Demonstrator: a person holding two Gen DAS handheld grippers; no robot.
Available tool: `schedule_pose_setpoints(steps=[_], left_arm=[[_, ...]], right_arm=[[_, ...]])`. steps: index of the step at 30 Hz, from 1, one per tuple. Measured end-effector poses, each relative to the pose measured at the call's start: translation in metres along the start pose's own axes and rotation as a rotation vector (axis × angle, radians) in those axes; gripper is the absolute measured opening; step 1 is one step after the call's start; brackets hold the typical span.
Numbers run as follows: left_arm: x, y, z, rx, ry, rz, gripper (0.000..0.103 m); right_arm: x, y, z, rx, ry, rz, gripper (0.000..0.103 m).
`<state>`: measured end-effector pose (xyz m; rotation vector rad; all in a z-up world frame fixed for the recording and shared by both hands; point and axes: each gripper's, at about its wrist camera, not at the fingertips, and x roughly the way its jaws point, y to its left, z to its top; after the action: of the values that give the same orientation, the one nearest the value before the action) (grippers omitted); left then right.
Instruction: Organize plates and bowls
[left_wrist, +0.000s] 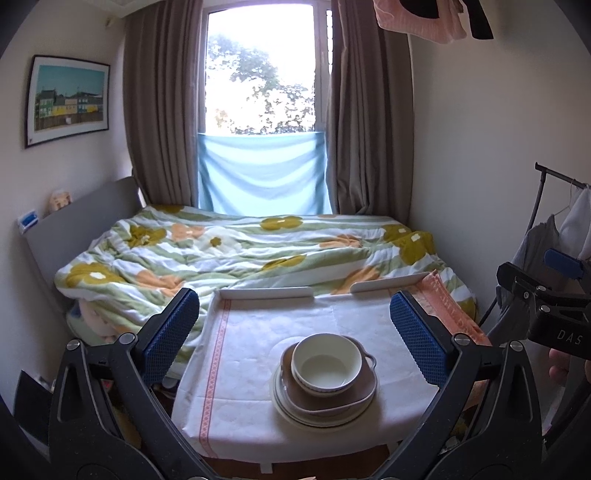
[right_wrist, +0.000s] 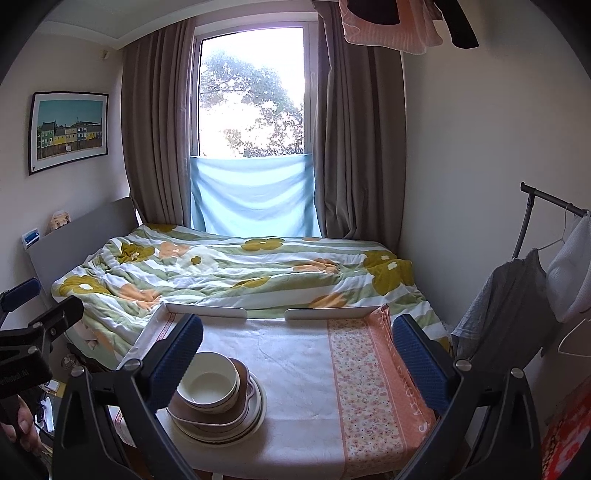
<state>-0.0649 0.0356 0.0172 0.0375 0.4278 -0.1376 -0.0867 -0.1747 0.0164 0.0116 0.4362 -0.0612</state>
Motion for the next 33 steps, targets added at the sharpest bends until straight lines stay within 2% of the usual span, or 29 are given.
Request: schedule_pose_setpoints(steps=[33], left_arm=[[-0.0042,0.007,0.0094,0.007,-0.024,0.012,0.103]], right_arm=[[0.003,0.0008,0.0042,-0.003,0.004,0.004,0.102]])
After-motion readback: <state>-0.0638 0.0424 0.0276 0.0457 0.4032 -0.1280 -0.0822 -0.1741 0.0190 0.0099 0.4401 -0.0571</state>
